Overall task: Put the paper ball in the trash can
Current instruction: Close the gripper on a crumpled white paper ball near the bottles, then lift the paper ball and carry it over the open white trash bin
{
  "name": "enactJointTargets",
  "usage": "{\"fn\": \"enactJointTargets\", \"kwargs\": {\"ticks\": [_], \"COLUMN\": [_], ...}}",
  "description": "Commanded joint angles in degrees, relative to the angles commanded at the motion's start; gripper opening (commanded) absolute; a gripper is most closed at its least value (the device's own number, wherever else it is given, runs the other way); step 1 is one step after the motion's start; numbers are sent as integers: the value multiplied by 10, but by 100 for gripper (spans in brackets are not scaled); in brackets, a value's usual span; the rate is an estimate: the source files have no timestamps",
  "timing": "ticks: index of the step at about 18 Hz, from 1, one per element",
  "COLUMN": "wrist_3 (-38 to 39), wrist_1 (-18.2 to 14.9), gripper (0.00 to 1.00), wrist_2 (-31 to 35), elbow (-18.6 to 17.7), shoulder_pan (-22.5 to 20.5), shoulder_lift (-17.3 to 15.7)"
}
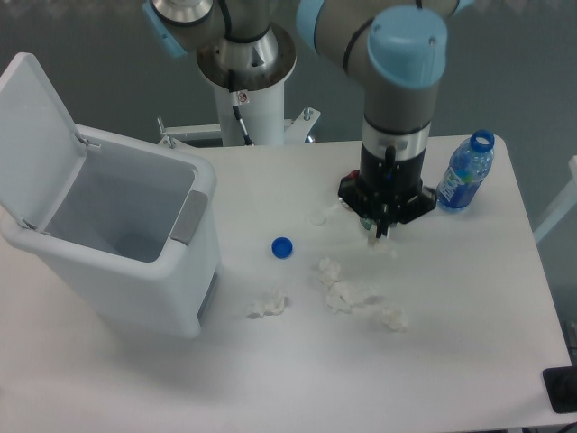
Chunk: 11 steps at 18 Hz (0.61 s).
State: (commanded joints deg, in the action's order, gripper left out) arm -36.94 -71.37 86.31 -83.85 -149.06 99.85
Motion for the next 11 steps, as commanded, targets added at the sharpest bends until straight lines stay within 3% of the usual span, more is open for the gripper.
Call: {"fn": "enactJointTargets", "kwargs": {"ticks": [11], "wrist_3": [159], "wrist_1": [-10], "gripper": [0], "wrist_2": [-78], "elbow": [-5], "shoulder_pan": [10], "shoulder_lift": [-120]}}
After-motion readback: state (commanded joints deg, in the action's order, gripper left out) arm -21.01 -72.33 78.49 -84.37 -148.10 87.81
